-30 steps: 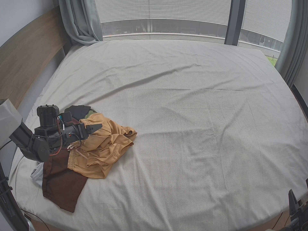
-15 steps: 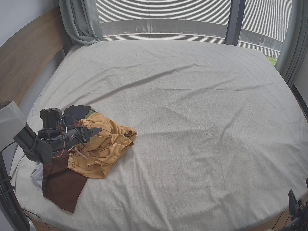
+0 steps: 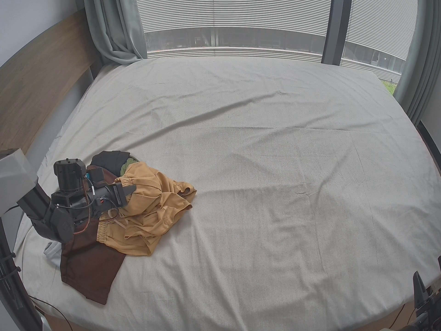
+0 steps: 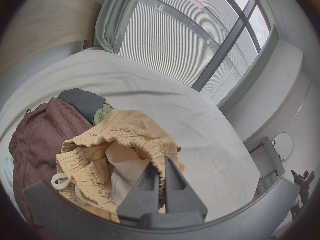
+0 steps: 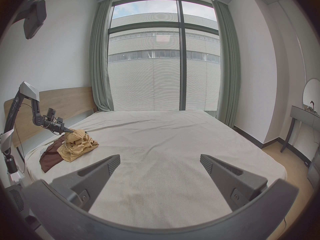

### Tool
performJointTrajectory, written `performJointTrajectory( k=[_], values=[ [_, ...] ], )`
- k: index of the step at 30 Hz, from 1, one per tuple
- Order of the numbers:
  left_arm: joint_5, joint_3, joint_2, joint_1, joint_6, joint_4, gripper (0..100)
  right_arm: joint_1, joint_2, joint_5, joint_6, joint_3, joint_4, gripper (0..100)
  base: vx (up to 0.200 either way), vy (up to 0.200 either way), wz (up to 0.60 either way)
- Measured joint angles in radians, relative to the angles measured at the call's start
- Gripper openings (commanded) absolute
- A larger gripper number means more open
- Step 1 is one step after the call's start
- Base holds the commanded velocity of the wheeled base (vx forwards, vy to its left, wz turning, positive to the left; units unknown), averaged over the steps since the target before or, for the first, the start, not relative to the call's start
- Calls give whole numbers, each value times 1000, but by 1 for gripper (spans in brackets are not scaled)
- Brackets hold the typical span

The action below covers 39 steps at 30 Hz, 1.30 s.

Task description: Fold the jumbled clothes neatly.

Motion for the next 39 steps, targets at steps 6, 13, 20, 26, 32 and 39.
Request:
performJointTrajectory(
  k=[6, 13, 20, 26, 32, 39],
  values=[
    [-1, 44, -42, -16, -94, -27, 0, 0, 0, 0, -1, 0, 0, 100, 0, 0, 0],
    [0, 85, -74, -22, -134, -77, 0, 0, 0, 0, -1, 0, 0, 100, 0, 0, 0],
    [7, 131, -76, -39, -192, -182, 0, 0, 0, 0, -1, 0, 0, 100, 0, 0, 0],
    [10, 142, -79, -63, -247, -210, 0, -1, 0, 0, -1, 0, 0, 100, 0, 0, 0],
    [10, 163, -79, -86, -261, -270, 0, -1, 0, 0, -1, 0, 0, 100, 0, 0, 0],
    [13, 179, -81, -124, -328, -380, 0, 0, 0, 0, -1, 0, 0, 100, 0, 0, 0]
  ],
)
